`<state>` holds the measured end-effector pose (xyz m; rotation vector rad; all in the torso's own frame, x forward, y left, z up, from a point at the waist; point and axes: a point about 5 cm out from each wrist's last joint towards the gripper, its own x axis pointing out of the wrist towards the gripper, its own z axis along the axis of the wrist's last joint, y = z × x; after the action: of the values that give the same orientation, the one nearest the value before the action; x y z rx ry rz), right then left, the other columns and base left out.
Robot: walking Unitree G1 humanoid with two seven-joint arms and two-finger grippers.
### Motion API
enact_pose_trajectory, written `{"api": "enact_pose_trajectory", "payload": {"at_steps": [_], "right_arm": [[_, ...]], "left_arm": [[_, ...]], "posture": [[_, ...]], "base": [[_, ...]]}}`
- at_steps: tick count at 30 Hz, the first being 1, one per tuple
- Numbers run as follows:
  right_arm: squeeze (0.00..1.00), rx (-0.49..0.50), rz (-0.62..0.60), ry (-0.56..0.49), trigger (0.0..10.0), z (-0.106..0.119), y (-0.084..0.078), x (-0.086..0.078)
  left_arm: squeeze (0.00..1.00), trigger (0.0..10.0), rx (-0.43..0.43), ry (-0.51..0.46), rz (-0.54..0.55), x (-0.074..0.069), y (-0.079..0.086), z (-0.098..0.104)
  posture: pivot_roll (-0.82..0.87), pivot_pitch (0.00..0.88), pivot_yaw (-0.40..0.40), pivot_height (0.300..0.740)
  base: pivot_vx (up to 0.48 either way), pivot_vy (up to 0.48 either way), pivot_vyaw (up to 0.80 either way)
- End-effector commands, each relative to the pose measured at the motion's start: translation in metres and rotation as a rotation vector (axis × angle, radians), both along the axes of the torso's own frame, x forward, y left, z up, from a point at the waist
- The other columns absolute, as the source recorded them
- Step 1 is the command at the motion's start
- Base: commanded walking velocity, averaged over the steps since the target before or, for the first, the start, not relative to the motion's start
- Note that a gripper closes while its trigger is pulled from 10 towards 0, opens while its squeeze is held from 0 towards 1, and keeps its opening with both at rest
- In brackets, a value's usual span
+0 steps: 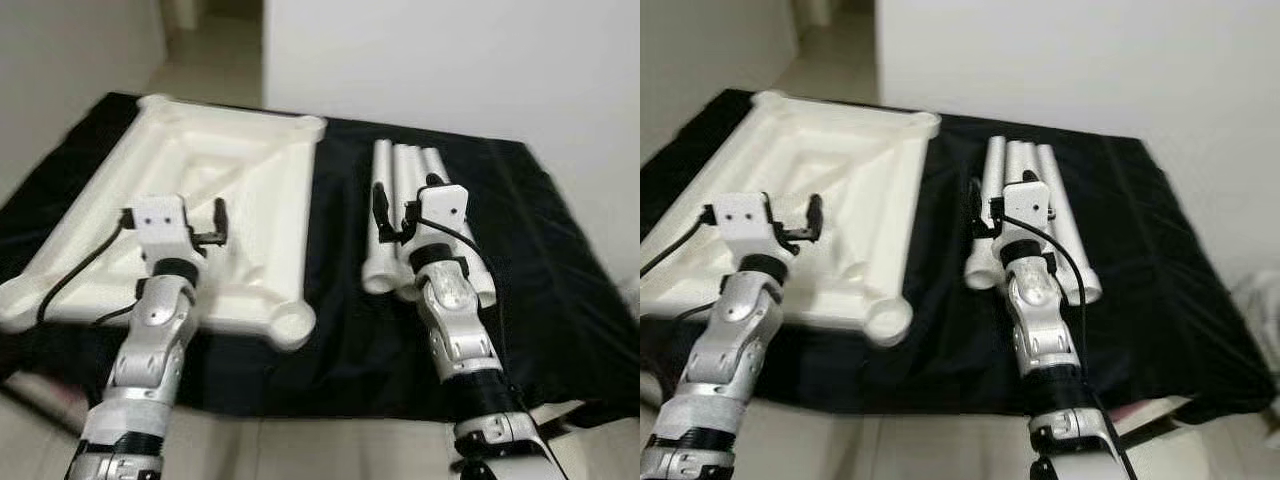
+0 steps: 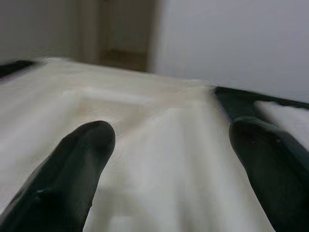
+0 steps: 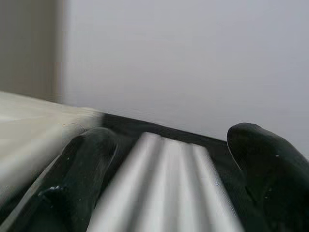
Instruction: Building children table
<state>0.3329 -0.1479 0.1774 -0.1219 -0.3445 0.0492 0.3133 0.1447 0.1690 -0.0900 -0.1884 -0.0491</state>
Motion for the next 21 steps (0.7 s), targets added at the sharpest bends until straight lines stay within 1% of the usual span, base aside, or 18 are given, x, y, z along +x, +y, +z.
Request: {"api": "enact_pose_trajectory", "payload": {"at_steps": [1,4,6,8,14,18,20,21], "right_arm": [[0.0,0.006,0.02,-0.019,10.0,0.0047,0.0073,0.0016],[0.0,0.002,0.021,-0.019,10.0,0.0041,0.0072,0.0016],[0.0,-0.001,0.023,-0.018,10.0,0.004,0.0072,0.0016],[0.0,-0.002,0.023,-0.018,10.0,0.0041,0.0072,0.0017],[0.0,0.004,0.022,-0.011,10.0,0.0049,0.0069,0.0037],[0.0,0.003,0.026,-0.011,10.0,0.0057,0.0069,0.0046],[0.0,0.001,0.028,-0.01,10.0,0.0062,0.0069,0.0051],[0.0,-0.001,0.032,-0.01,10.0,0.0068,0.0072,0.0055]], "left_arm": [[0.0,10.0,0.03,-0.024,0.001,-0.0005,0.0058,0.0048],[0.0,10.0,0.025,-0.029,0.0,-0.001,0.0052,0.005],[0.0,10.0,-0.003,-0.036,-0.004,-0.0021,0.0044,0.0053],[0.0,10.0,-0.009,-0.036,-0.003,-0.0023,0.0043,0.0054],[0.0,10.0,0.029,-0.018,-0.039,-0.002,0.0028,0.005],[0.0,10.0,0.038,-0.016,-0.065,-0.0016,0.0007,0.0053],[0.0,10.0,0.047,-0.015,-0.079,-0.0014,-0.0008,0.0054],[0.0,10.0,0.051,-0.015,-0.097,-0.0014,-0.0024,0.0055]], "posture": [[0.16,0.0,-0.079,0.74],[0.16,0.0,-0.079,0.74],[0.16,0.0,-0.081,0.74],[0.16,0.0,-0.081,0.74],[0.16,0.0,-0.087,0.74],[0.16,0.0,-0.089,0.74],[0.16,0.004,-0.089,0.74],[0.15,0.022,-0.086,0.74]], "base": [[0.3,0.0,0.0],[0.1,0.0,0.0],[0.0,0.0,0.0],[0.0,0.0,0.0],[0.0,0.0,0.0],[0.0,0.0,0.0],[0.0,0.0,0.0],[0.0,0.0,0.0]]}}
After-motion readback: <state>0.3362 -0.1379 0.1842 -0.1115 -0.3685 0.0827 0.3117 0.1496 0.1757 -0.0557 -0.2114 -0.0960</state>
